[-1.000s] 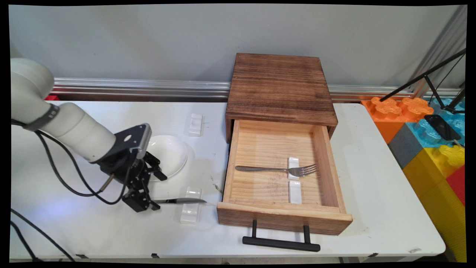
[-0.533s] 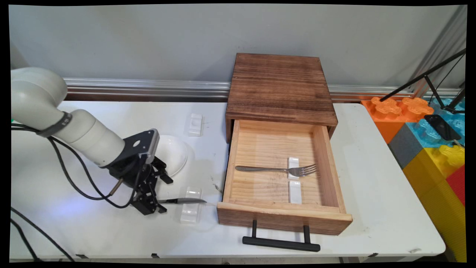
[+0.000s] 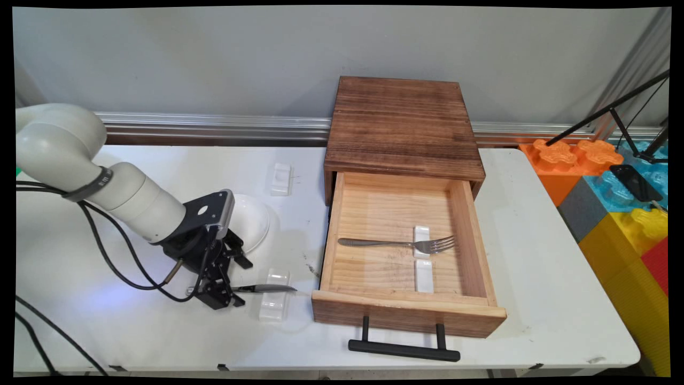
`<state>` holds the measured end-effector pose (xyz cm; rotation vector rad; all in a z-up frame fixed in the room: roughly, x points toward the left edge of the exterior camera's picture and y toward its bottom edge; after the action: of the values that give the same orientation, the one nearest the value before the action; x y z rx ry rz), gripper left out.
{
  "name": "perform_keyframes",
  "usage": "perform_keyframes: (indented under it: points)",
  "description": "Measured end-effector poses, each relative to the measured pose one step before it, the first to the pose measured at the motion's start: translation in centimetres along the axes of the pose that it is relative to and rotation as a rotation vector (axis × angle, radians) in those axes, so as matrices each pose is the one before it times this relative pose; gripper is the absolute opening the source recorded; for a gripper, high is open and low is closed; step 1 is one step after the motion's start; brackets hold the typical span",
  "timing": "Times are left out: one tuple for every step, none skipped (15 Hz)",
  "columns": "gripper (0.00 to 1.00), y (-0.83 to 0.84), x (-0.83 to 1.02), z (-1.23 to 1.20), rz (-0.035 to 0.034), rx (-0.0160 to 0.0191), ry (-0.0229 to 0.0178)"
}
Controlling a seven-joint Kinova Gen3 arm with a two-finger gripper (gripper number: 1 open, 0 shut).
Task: Pick up the knife from the right of the white plate, then place the picked object into the drawer
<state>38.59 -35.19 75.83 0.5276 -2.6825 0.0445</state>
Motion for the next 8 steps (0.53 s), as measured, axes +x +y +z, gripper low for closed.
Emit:
perform_keyframes:
  points:
    - [0.00,-0.006,-0.007,0.065,0.00075,0.00070,-0.00207]
    - [0.00,0.007,-0.044,0.041,0.00028,-0.00046,-0.00327]
    - [0.00,0.004,-0.029,0.019,0.00049,-0.00018,-0.00225]
    - [0.00,0.016,-0.039,0.012,0.00096,-0.00048,-0.00307]
    - [0.00,0.015,-0.051,0.004,0.00046,-0.00120,-0.00360]
    - [0.00,0.023,-0.047,-0.018,-0.00009,-0.00163,-0.00272]
    - [0.00,0.033,-0.023,-0.050,-0.00017,-0.00155,-0.00137]
    - [0.00,0.025,-0.011,-0.041,0.00013,-0.00113,-0.00115]
